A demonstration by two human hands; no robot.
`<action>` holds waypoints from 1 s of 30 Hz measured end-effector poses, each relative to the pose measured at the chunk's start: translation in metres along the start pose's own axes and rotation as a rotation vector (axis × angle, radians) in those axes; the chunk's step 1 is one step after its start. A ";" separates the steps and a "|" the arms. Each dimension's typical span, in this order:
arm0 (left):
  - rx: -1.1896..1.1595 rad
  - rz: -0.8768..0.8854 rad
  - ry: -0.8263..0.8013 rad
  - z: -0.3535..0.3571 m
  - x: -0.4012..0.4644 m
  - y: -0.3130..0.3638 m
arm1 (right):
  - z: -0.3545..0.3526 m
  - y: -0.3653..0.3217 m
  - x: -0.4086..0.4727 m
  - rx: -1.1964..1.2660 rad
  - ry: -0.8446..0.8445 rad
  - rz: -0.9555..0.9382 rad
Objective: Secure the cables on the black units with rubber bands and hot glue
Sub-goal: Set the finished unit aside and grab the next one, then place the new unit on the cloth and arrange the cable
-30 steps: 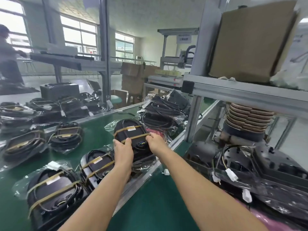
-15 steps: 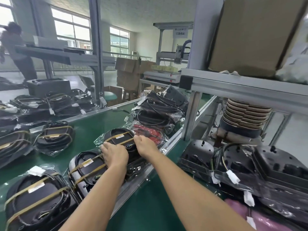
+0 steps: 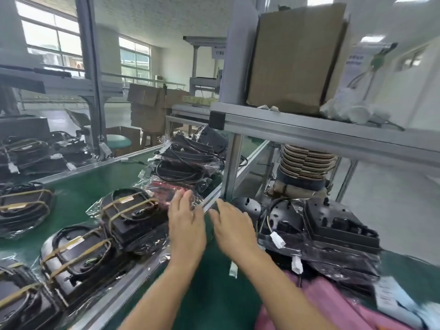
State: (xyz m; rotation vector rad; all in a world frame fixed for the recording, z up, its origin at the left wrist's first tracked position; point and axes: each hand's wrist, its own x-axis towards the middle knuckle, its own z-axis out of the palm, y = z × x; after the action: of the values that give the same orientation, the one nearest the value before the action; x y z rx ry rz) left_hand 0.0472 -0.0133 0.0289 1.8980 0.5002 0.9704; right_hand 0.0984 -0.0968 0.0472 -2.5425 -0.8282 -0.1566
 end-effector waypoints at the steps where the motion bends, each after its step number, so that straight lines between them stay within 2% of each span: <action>1: -0.057 -0.017 -0.084 0.014 -0.009 0.009 | -0.009 0.012 -0.009 -0.051 0.033 0.026; 7: -0.287 -0.210 -0.490 0.082 -0.045 0.052 | -0.063 0.077 -0.058 -0.313 0.179 0.174; 10: -0.185 -0.204 -0.576 0.109 -0.054 0.069 | -0.092 0.107 -0.071 -0.352 0.247 0.281; 14: 0.102 -0.072 -0.616 0.134 -0.058 0.090 | -0.117 0.139 -0.079 -0.391 0.256 0.366; 18: 0.182 -0.056 -0.682 0.154 -0.061 0.105 | -0.125 0.168 -0.079 -0.355 0.302 0.471; 21: 0.251 -0.073 -0.710 0.162 -0.064 0.108 | -0.129 0.184 -0.077 -0.194 0.282 0.636; 24: 0.276 -0.073 -0.684 0.164 -0.068 0.107 | -0.130 0.188 -0.079 0.157 0.175 0.763; 26: 0.249 -0.087 -0.664 0.162 -0.070 0.108 | -0.130 0.188 -0.081 0.362 0.190 0.776; 30: 0.174 -0.089 -0.637 0.157 -0.077 0.109 | -0.130 0.187 -0.091 0.502 0.290 0.733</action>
State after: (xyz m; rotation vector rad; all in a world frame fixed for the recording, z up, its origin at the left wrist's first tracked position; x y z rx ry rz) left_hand 0.1195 -0.2052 0.0487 2.1811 0.2870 0.2325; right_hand 0.1380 -0.3379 0.0676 -2.1069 0.1842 -0.0633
